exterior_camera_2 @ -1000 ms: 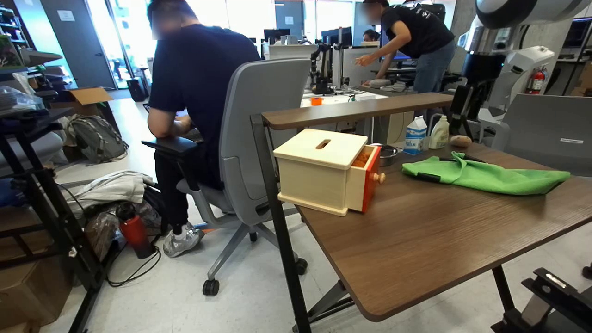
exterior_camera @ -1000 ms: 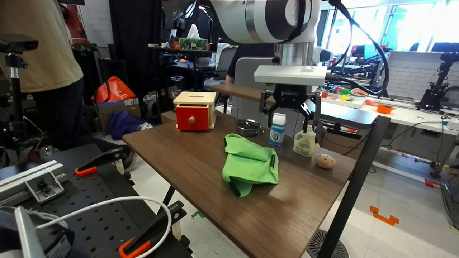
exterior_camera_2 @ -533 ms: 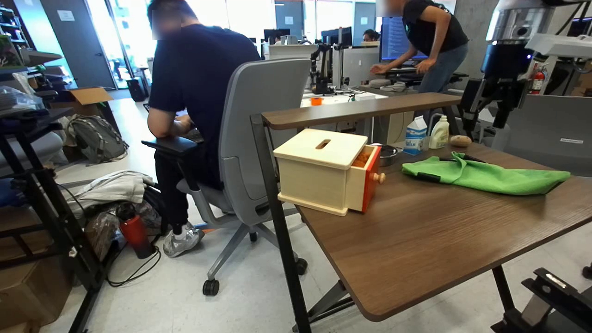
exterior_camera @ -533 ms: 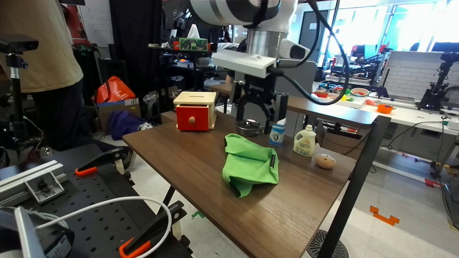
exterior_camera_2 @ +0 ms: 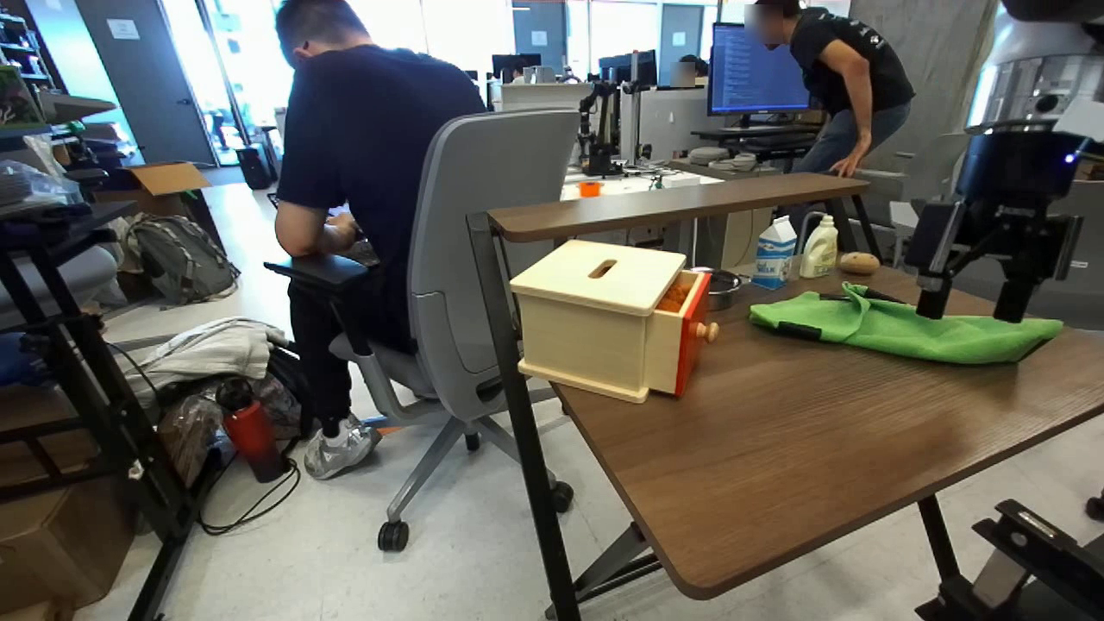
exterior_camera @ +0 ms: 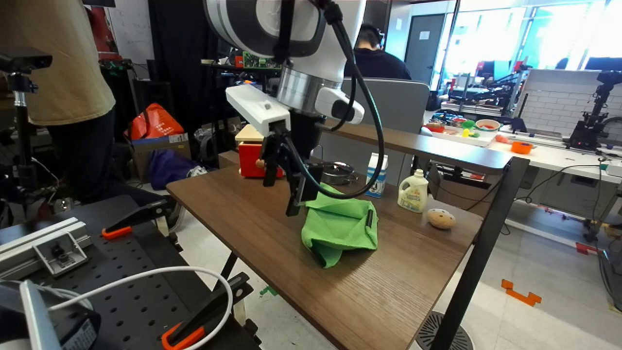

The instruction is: Fold the green cloth

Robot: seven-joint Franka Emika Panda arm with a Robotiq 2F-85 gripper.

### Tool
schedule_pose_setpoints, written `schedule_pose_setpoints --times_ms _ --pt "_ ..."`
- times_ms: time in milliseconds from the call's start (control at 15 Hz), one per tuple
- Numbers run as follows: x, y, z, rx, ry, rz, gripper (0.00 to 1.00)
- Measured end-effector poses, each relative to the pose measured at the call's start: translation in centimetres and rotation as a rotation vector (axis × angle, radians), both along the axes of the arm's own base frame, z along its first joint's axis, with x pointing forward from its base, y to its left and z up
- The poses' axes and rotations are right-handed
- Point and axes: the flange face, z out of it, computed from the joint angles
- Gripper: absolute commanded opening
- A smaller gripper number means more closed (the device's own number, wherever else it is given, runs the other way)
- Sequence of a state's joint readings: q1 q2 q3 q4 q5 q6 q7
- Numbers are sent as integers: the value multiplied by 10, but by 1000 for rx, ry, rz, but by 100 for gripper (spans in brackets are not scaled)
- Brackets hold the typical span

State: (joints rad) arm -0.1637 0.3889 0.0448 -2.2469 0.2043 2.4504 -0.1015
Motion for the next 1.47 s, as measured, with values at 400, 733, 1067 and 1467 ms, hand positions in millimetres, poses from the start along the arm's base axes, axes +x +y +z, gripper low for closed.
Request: schedule_pose_setpoints --times_ms 400,733,1067,1467 --pt "-39 -30 7 -50 -4 -46 100" --pt "-53 -56 14 -156 13 -56 100" --pt "-58 -70 12 -204 29 -63 100" --pt "-52 -62 14 -216 15 -45 100"
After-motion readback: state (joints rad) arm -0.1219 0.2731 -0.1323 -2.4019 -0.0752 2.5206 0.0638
